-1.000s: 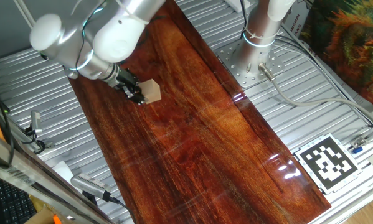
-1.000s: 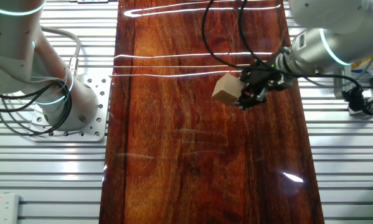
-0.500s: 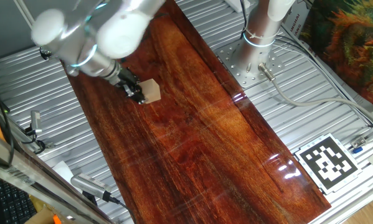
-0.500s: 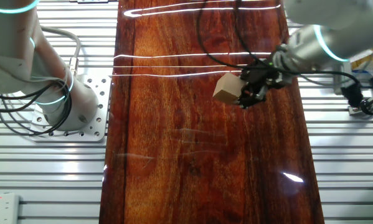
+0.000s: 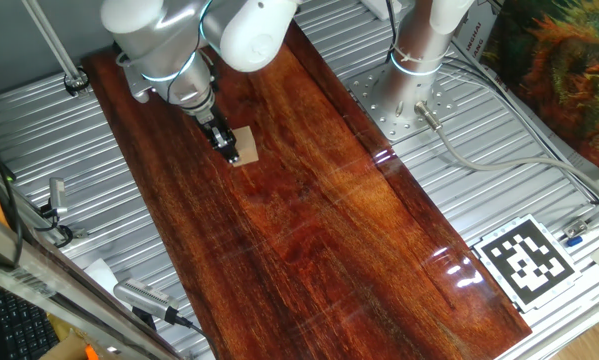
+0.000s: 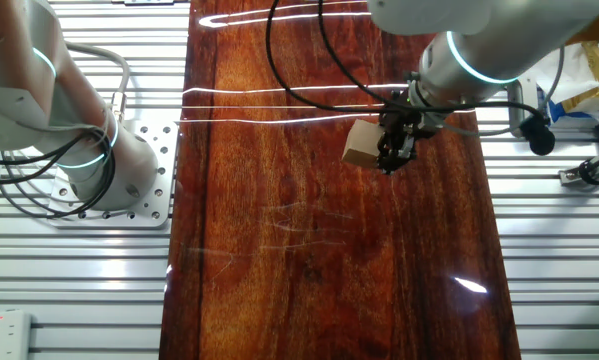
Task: Hold a small block with the gripper and sweep it from left to right on the table
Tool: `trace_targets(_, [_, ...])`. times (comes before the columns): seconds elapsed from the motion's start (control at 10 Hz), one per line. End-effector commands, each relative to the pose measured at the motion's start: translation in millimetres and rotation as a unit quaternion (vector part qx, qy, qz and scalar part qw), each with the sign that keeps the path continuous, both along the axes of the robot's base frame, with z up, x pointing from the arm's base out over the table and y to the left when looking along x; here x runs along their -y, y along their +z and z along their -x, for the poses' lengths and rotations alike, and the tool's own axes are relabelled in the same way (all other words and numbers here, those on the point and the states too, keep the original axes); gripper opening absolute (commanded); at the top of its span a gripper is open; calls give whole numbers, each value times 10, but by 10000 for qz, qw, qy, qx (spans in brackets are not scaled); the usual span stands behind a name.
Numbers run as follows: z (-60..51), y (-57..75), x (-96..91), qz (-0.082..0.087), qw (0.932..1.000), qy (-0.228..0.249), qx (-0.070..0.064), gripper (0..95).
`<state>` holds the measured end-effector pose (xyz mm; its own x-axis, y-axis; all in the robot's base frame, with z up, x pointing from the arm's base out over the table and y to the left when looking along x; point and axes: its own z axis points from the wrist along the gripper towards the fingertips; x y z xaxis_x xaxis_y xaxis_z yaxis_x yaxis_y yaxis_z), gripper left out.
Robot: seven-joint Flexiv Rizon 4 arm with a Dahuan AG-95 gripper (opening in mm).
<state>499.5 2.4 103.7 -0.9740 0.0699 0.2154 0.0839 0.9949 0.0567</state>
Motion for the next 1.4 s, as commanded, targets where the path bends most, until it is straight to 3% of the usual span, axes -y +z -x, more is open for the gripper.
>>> trace_targets(0.1, [-6,-24,1,-1,10000,-11,-18,190])
trace_targets(0.6, [-6,-30,2,-19,9999,102,-7,190])
trace_targets(0.7, [-6,-30,2,-34,9999,159,14,380])
trace_targets(0.8, [-6,-30,2,-37,9998,179,17,380])
trace_targets(0.9, [-7,-31,2,-41,9998,212,25,570])
trace_targets(1.0, [-7,-31,2,-56,9996,269,44,570])
trace_targets(1.1, [-7,-31,2,-64,9996,276,43,760])
trace_targets(1.4, [-8,-35,2,-62,9997,228,19,760])
